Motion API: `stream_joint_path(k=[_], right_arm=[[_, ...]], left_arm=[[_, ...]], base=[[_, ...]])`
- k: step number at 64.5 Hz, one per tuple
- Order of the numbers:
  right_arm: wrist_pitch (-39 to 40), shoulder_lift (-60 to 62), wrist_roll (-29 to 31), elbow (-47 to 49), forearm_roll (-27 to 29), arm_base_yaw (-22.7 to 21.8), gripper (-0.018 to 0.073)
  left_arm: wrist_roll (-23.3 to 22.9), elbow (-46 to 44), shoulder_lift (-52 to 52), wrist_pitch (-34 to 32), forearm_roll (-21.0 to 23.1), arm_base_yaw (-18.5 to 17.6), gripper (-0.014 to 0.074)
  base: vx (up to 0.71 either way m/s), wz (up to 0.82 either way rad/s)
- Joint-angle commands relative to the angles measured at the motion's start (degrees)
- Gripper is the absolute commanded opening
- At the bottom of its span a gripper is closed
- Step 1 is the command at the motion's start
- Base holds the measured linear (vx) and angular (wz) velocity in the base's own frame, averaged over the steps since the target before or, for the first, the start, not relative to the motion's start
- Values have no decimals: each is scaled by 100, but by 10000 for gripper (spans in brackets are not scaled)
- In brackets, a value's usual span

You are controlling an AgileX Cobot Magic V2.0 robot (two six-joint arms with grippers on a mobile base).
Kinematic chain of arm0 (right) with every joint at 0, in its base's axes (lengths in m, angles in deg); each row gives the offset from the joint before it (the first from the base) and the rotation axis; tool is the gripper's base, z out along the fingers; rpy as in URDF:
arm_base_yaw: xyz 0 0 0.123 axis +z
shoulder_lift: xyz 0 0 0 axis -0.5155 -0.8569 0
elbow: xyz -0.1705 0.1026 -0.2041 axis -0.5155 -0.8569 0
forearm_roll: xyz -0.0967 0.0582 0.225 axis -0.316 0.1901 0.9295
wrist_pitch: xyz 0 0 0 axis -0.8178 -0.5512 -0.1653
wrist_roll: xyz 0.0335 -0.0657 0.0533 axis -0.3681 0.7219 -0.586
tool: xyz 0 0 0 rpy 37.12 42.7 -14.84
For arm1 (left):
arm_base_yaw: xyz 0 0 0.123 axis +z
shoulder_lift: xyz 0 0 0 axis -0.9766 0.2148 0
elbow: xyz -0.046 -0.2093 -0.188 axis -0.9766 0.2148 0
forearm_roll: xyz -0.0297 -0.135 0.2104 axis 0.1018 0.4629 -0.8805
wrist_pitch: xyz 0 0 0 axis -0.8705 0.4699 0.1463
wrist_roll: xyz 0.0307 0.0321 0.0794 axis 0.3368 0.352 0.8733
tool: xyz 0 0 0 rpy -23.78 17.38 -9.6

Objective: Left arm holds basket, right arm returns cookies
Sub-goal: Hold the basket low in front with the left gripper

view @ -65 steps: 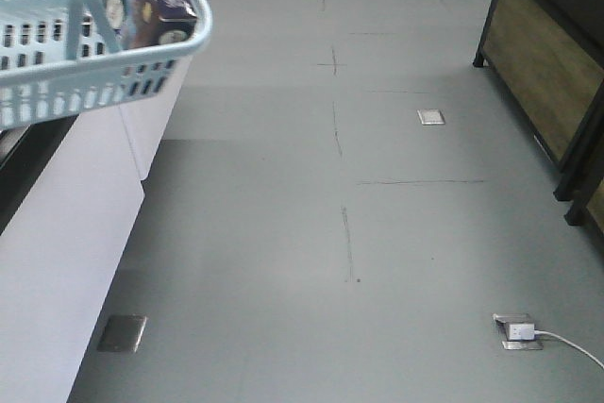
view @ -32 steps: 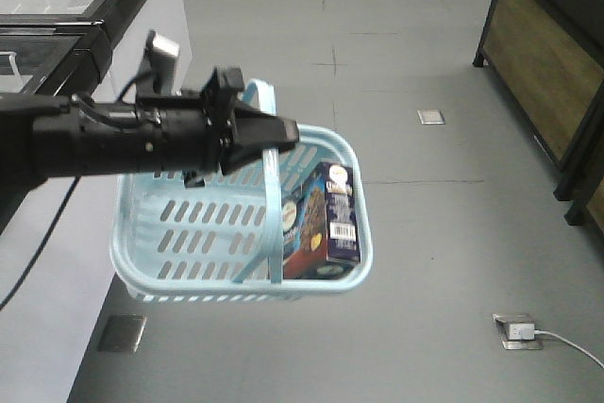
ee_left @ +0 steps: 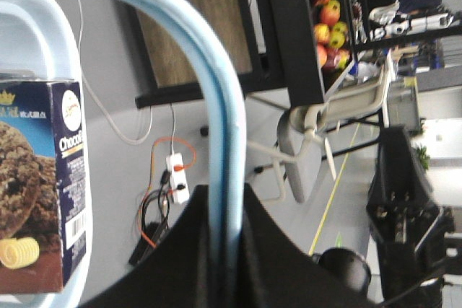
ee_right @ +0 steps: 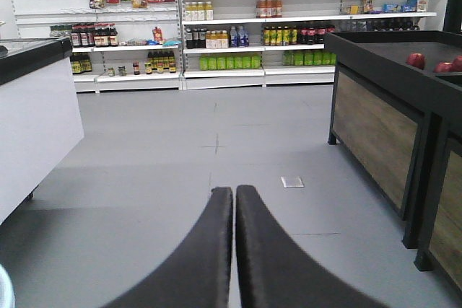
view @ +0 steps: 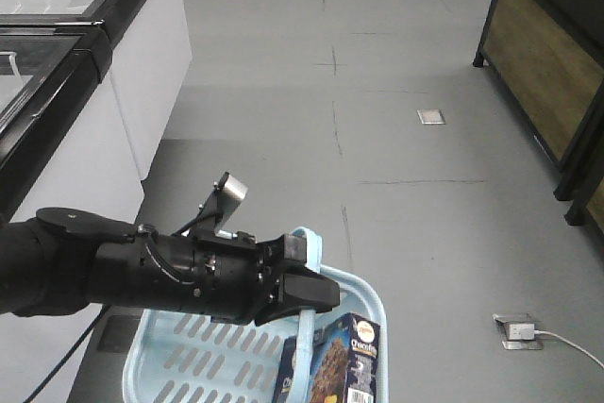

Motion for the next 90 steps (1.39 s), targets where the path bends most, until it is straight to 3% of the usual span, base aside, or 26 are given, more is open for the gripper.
stream_joint_path(k=[1,21,90], right_arm=[[462,37,57,-20,3,-34,-8],[462,37,57,-20,3,-34,-8],[463,37,57,-20,3,-34,-8]], left_arm=[[125,-74,-305,261,631,-46,-8],[-92,-79,-305,440,617,-46,-8],[-92,-79,-300,439,609,-46,-8]], base=[[0,0],[0,0],[1,-1]])
